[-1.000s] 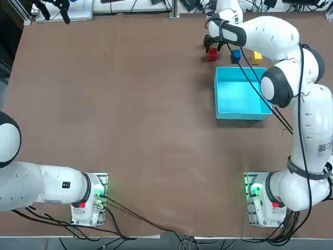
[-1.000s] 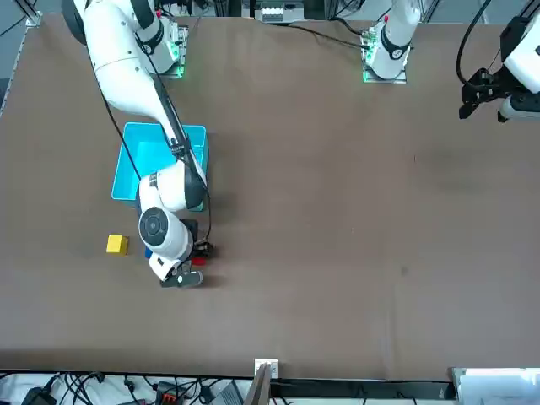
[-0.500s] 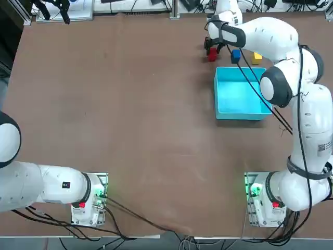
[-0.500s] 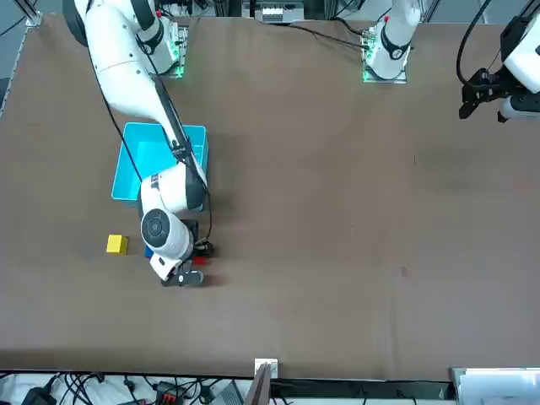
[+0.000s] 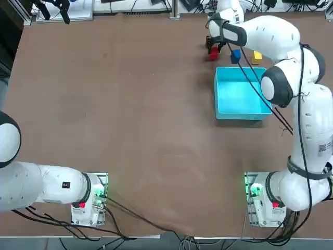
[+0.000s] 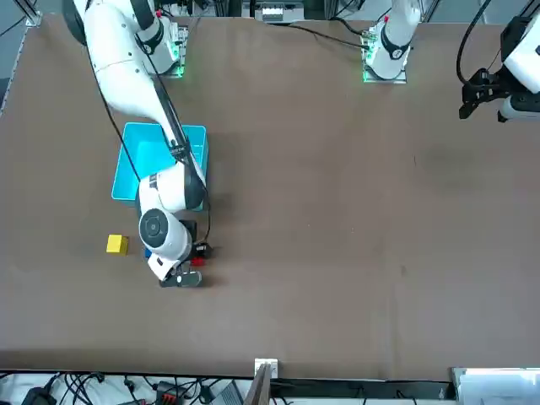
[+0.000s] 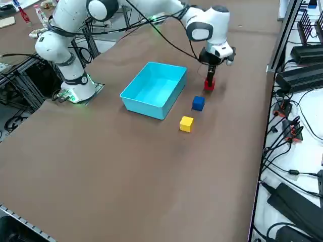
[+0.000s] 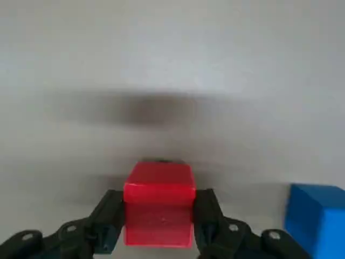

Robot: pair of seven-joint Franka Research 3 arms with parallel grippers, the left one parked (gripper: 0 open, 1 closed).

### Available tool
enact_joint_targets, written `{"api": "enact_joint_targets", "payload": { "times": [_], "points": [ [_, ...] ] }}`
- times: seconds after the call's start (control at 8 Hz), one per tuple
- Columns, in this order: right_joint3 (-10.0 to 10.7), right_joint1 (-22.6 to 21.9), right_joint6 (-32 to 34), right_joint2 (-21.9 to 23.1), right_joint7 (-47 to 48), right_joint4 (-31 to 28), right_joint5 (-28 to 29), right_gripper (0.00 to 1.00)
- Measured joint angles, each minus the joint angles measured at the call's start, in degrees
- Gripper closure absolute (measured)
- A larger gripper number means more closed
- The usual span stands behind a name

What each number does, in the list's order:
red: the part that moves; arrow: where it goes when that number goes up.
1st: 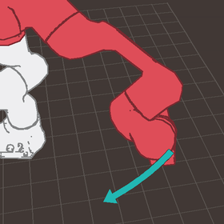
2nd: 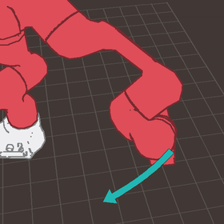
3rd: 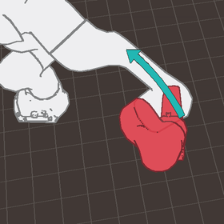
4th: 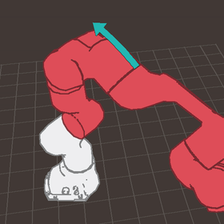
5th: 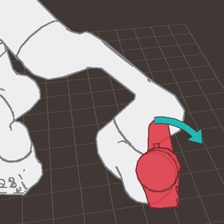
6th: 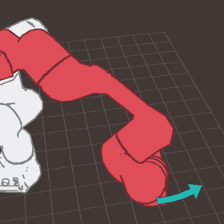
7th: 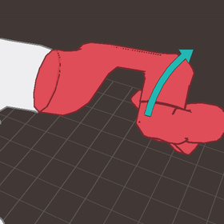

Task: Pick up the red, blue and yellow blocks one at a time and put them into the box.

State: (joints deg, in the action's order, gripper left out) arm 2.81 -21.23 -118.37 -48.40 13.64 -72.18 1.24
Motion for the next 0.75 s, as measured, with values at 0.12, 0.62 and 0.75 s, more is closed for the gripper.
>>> {"api": "enact_joint_targets", "payload": {
  "times": [0.12,0.62,0.75],
  "points": [
    [0.42,0.08,5.23,3.23,0.00,0.31,0.00,0.31],
    [0.76,0.17,14.64,22.55,0.02,-14.25,0.07,0.31],
    [0.70,0.06,12.63,28.42,0.03,-22.79,0.10,0.31]
  ]
}}
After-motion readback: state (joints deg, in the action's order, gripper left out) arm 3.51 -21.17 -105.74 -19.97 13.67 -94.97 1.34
